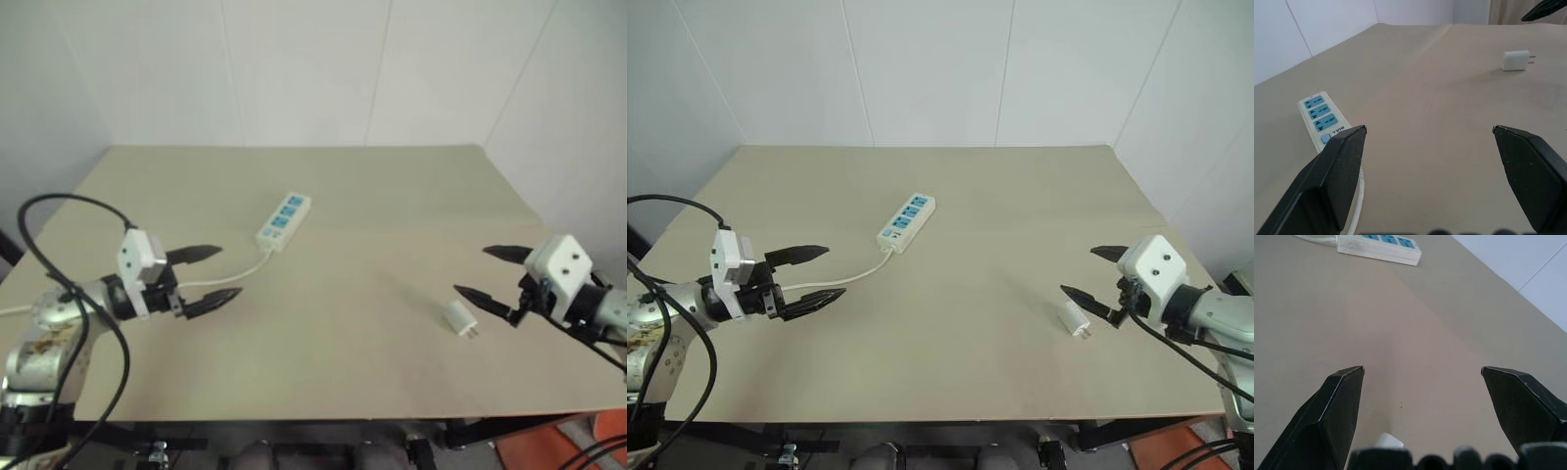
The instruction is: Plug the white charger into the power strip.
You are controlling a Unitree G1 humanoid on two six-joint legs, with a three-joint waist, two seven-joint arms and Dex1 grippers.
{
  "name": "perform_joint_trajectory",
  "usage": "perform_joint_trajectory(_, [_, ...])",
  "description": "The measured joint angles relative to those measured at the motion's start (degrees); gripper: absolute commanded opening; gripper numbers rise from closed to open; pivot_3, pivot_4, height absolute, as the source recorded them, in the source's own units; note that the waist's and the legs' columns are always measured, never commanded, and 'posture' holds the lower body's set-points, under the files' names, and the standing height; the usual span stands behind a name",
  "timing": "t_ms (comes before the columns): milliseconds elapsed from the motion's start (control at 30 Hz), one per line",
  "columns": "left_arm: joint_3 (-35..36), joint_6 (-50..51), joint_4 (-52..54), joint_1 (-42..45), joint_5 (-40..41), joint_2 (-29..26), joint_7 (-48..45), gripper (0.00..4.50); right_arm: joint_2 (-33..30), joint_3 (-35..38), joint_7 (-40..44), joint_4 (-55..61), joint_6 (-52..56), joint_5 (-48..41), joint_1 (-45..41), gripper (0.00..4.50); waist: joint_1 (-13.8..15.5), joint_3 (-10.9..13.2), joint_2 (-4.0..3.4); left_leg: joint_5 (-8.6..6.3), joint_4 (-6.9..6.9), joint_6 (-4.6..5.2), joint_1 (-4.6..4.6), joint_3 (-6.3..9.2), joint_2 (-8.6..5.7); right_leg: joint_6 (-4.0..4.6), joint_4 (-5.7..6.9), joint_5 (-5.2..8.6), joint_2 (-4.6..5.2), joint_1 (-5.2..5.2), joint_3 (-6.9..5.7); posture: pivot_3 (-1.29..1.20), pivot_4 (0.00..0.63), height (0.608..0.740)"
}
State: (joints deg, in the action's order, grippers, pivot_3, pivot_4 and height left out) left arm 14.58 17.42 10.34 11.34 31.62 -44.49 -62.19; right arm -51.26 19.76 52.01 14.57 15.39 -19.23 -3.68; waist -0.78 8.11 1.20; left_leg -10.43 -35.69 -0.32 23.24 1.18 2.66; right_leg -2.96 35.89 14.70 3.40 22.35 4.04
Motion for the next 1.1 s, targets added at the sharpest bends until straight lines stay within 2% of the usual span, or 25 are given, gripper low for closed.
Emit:
perform_joint_trajectory(300, [0.0, 0.0, 0.0, 0.1, 0.0, 0.0, 0.3, 4.49, 0.0, -0.4, 0.0, -0.1, 0.0, 0.0, 0.0, 4.5, 0.0, 0.0, 0.0, 0.0, 0.0, 0.0, 0.0, 0.0, 0.0, 0.0, 0.0, 0.0, 0.0, 0.0, 0.0, 0.0, 0.15, 0.74])
perform_joint_trajectory(500, [-1.8, -0.6, -3.0, 5.1, -2.0, 2.9, 3.2, 4.49, 0.8, -0.6, -0.3, 0.9, 0.0, -0.1, 0.0, 4.5, 0.1, 0.0, 0.0, 0.0, -0.04, 0.0, 0.02, 0.01, -0.02, -0.02, -0.01, -0.02, 0.0, -0.04, 0.0, 0.0, 0.15, 0.74])
perform_joint_trajectory(633, [-4.4, -2.4, -6.8, 8.6, -4.1, 6.7, 5.3, 4.49, 2.7, -1.1, -0.9, 0.9, 0.0, -0.2, -2.3, 4.5, 0.1, 0.0, 0.01, 0.0, -0.06, 0.0, 0.0, 0.02, -0.03, 0.0, 0.04, -0.04, -0.01, -0.03, 0.0, 0.0, 0.15, 0.74])
perform_joint_trajectory(800, [-8.6, -5.1, -14.6, 17.6, -11.2, 14.3, 14.1, 4.49, 5.0, -3.6, -2.3, 0.9, -0.2, -0.1, -7.9, 4.5, 0.1, 0.0, 0.04, 0.0, -0.12, 0.0, 0.01, 0.06, -0.07, -0.05, 0.02, -0.1, -0.02, -0.09, -0.01, 0.0, 0.15, 0.74])
perform_joint_trajectory(900, [-9.2, -6.4, -21.9, 23.2, -14.1, 18.7, 19.9, 4.49, 7.3, -6.2, -3.7, 0.1, -0.2, 0.0, -11.2, 4.5, 0.1, 0.0, 0.07, 0.0, -0.11, 0.01, 0.08, 0.09, -0.1, 0.17, 0.0, -0.25, -0.02, -0.06, 0.0, 0.0, 0.15, 0.74])
perform_joint_trajectory(1100, [-10.5, -8.2, -37.1, 31.9, -20.8, 24.0, 30.4, 4.49, 7.9, -8.5, -5.1, -2.0, -0.2, 1.9, -14.3, 4.5, 0.1, 0.0, 0.08, 0.0, -0.11, 0.01, 0.08, 0.12, -0.16, 0.15, 0.01, -0.25, 0.0, -0.06, -0.01, 0.0, 0.15, 0.74])
